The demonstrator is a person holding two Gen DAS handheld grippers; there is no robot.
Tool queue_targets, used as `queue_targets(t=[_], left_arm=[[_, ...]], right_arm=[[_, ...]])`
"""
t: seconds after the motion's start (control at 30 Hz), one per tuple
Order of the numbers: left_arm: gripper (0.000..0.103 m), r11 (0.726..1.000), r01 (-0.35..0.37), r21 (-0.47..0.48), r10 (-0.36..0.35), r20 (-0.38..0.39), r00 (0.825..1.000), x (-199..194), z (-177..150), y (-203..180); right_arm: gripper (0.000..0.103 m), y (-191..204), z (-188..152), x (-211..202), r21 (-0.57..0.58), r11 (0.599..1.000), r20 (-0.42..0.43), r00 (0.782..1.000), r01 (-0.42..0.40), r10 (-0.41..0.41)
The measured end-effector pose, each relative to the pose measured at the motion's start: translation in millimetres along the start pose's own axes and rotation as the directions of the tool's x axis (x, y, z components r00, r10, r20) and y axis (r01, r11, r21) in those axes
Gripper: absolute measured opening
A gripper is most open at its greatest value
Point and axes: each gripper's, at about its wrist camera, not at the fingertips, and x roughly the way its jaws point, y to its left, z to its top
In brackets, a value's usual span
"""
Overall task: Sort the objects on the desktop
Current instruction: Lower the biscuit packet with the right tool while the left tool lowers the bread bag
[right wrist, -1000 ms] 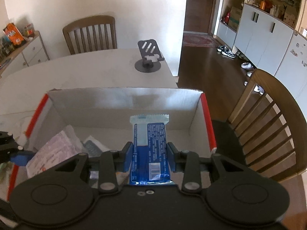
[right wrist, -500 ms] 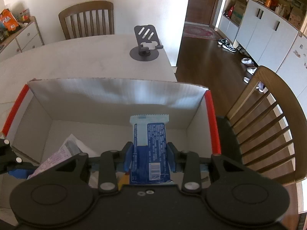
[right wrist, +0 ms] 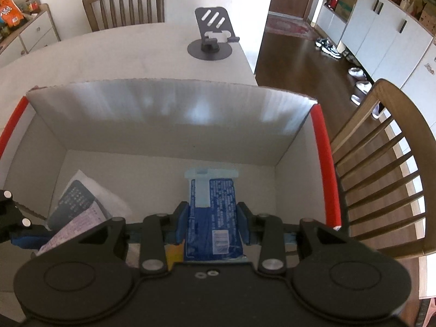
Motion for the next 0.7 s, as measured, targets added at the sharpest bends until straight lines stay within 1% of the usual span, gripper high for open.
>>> queue_targets(t=[0.1,0.27,0.3,0.37,0.4,0.43,0.53,0.57,0.6,0.67,0.7], left_arm=[[0.054,1.0,0.01,-0.009,-0.01,-0.01,1.0,1,-1,0],[0.055,1.0,0.022,-0.021,-0.022,0.002,1.0,0,-1,0],[0.056,0.999,0.029,-0.027,-0.028,0.006,1.0,-1,-1,1],[0.067,0.999,0.041,-0.036,-0.041,0.02,0.999,-2,0,2],[0.069,0.998,0.043,-0.039,-0.042,0.03,0.999,-4,-1,3],[0.071,0.998,0.045,-0.042,-0.044,0.035,0.998,-3,1,5],[0.071,0.996,0.064,-0.062,-0.061,0.042,0.997,-5,3,8],[0.071,0.996,0.059,-0.067,-0.056,0.05,0.997,-8,3,7],[0.072,0.996,0.057,-0.069,-0.053,0.054,0.997,-9,2,7],[0.073,0.996,0.058,-0.068,-0.054,0.066,0.996,-14,1,7],[0.073,0.996,0.056,-0.065,-0.051,0.074,0.996,-16,1,6]], right_arm=[[0.037,0,0,3,0.001,1.0,-0.012,1.0,-0.003,0.003],[0.039,2,-1,4,-0.009,1.0,-0.011,1.0,0.002,-0.003],[0.039,2,-1,4,-0.013,1.0,-0.01,1.0,0.006,-0.006],[0.039,2,-2,3,-0.013,1.0,-0.006,1.0,0.008,-0.008],[0.04,2,-1,2,-0.009,1.0,-0.005,1.0,0.008,-0.008],[0.041,2,-2,2,-0.008,1.0,-0.004,1.0,0.009,-0.009],[0.05,2,-4,-2,-0.01,1.0,0.004,1.0,0.017,-0.017],[0.054,2,-5,-4,-0.009,1.0,0.008,1.0,0.011,-0.01],[0.055,2,-5,-6,-0.009,1.0,0.011,1.0,0.005,-0.005],[0.062,4,-7,-11,-0.014,1.0,0.021,1.0,0.009,-0.009],[0.064,5,-7,-14,-0.015,1.0,0.028,1.0,0.007,-0.007]])
